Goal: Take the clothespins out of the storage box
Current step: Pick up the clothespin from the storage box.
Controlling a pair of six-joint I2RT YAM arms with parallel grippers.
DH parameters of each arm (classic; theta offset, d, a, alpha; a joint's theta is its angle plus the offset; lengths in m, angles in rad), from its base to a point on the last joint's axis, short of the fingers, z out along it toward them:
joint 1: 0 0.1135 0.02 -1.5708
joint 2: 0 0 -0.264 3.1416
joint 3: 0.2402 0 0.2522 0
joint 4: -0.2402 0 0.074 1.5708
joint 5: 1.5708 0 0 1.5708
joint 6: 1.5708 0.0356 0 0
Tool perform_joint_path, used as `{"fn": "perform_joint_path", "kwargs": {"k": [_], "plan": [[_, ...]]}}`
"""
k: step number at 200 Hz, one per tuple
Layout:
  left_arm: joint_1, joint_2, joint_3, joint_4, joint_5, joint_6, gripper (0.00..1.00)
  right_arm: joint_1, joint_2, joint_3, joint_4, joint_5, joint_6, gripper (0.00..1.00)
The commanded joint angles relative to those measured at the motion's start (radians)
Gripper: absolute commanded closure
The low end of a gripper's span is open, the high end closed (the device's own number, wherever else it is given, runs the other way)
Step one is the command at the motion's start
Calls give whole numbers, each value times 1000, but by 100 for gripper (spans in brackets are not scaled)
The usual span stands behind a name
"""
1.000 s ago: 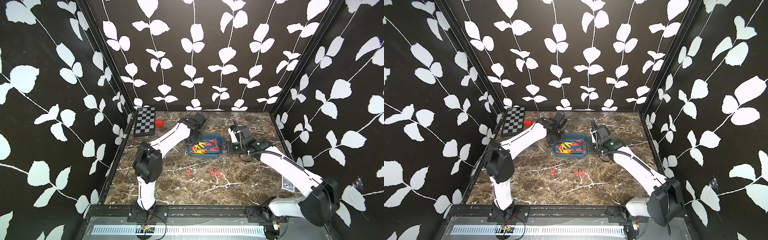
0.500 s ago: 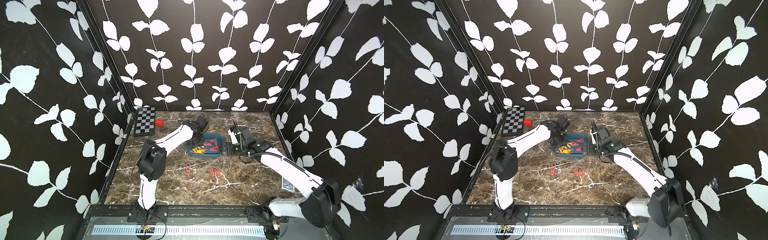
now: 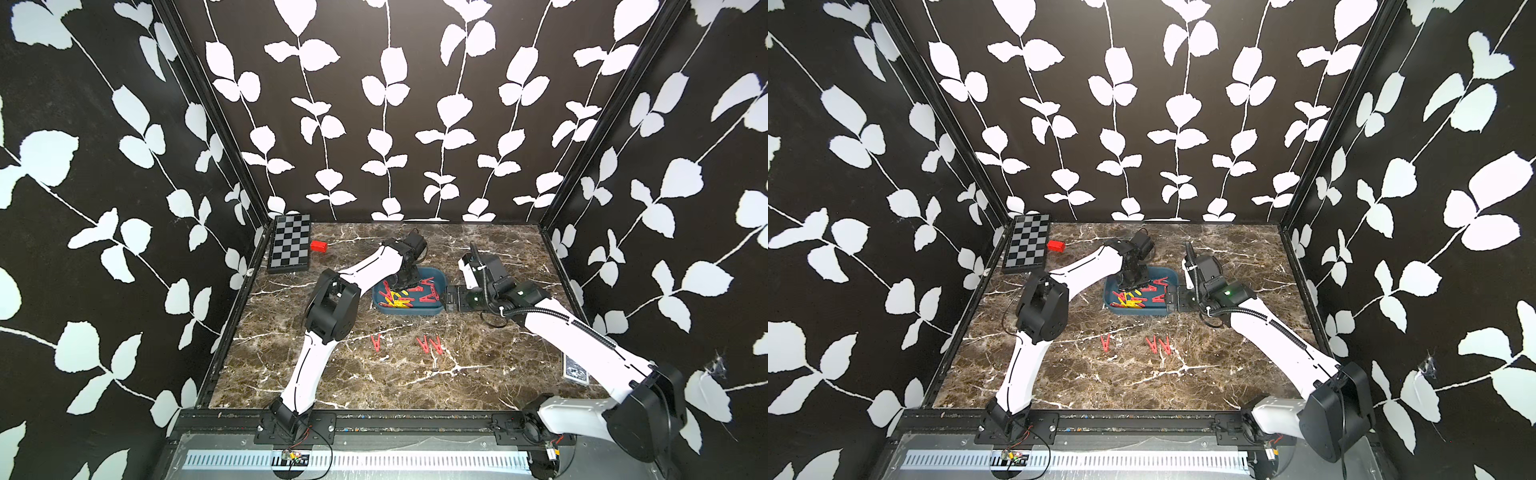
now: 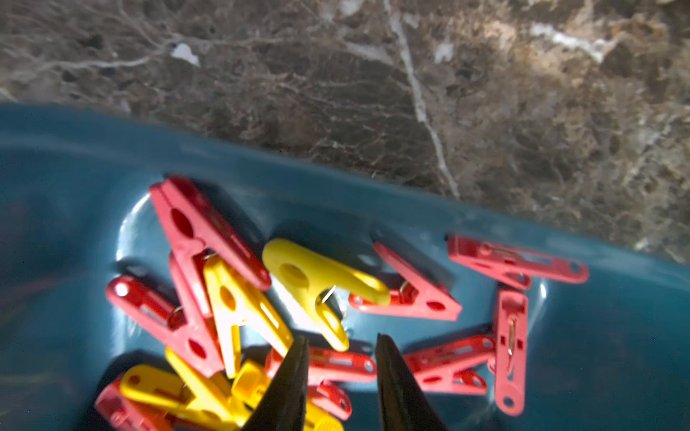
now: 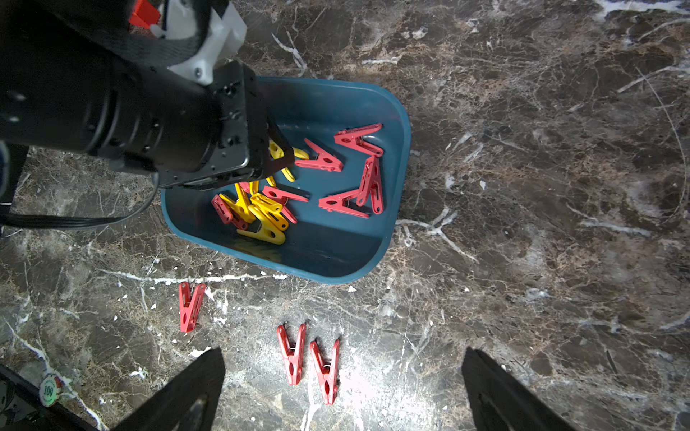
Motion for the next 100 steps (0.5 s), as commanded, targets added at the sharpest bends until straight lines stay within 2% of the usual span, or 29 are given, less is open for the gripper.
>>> {"fn": "perform_joint_path", "kwargs": {"k": [1,23,39,100], "plan": [[-4,4,24,-57,-17,-11,67,-6,-2,5,-13,29,-16,1],[-2,16,28,-65,-25,-10,68,-8,1,7,-13,34,-19,1],[-1,28,39,-77,-33,-7,71,-8,8,10,-15,34,-19,1],[7,66,54,-77,-40,14,72,-8,21,17,-10,30,-14,1]]}}
